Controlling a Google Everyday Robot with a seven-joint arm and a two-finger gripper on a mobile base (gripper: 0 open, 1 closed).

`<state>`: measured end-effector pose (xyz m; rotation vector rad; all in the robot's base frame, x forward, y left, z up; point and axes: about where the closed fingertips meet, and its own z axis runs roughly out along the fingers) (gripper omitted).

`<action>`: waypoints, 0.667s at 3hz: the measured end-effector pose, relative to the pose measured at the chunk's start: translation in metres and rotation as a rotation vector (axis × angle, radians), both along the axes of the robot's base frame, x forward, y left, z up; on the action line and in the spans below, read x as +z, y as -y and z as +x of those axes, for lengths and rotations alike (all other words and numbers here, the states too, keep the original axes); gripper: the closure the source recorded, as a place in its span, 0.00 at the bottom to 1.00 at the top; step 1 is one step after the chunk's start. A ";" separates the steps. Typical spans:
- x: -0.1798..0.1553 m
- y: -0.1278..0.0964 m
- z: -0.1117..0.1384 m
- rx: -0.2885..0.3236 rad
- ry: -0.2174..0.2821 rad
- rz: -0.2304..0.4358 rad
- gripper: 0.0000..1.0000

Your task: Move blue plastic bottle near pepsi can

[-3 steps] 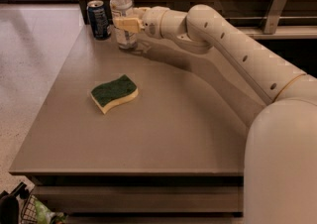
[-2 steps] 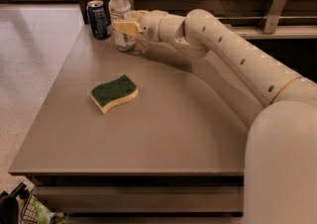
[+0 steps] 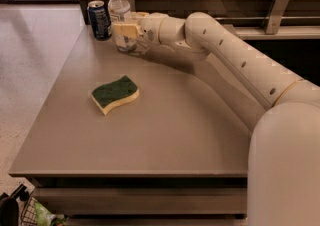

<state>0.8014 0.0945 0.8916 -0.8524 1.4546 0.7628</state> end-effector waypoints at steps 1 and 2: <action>0.001 0.000 0.000 0.000 0.000 0.000 0.51; 0.001 -0.002 0.000 0.002 0.000 0.000 0.20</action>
Offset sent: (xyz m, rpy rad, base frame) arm 0.0000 0.0001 0.0008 0.0000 0.0000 0.0001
